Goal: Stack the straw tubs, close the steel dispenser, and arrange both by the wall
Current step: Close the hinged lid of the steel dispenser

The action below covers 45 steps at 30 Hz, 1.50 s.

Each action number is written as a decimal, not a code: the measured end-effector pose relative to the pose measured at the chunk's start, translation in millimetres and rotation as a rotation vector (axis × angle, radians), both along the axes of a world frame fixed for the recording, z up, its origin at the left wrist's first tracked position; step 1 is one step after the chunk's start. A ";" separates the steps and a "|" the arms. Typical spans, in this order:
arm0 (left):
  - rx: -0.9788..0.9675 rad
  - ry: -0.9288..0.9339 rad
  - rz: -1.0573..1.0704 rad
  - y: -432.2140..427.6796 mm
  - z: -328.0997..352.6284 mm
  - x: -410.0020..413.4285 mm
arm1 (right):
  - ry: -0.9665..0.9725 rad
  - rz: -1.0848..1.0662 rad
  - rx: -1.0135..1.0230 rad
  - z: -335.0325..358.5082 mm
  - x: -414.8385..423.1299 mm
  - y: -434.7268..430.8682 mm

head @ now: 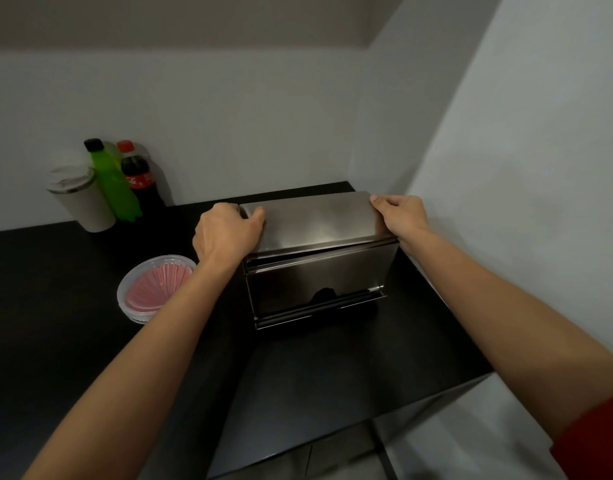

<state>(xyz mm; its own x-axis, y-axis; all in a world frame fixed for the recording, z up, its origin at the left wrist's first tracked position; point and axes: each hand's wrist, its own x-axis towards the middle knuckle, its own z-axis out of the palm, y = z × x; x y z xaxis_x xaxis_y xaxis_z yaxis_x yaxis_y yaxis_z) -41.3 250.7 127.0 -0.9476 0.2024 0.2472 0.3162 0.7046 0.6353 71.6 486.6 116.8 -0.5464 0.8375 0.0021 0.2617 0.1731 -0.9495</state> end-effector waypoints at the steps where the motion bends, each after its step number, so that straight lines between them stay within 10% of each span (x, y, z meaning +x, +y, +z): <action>1: -0.022 -0.014 0.002 -0.7 0.1 -1.5 | -0.005 0.009 0.004 0.2 -0.6 -0.5; 45: -0.147 0.166 0.008 -5.4 -14.4 12.6 | -0.093 -0.011 0.225 -1.5 8.0 -19.8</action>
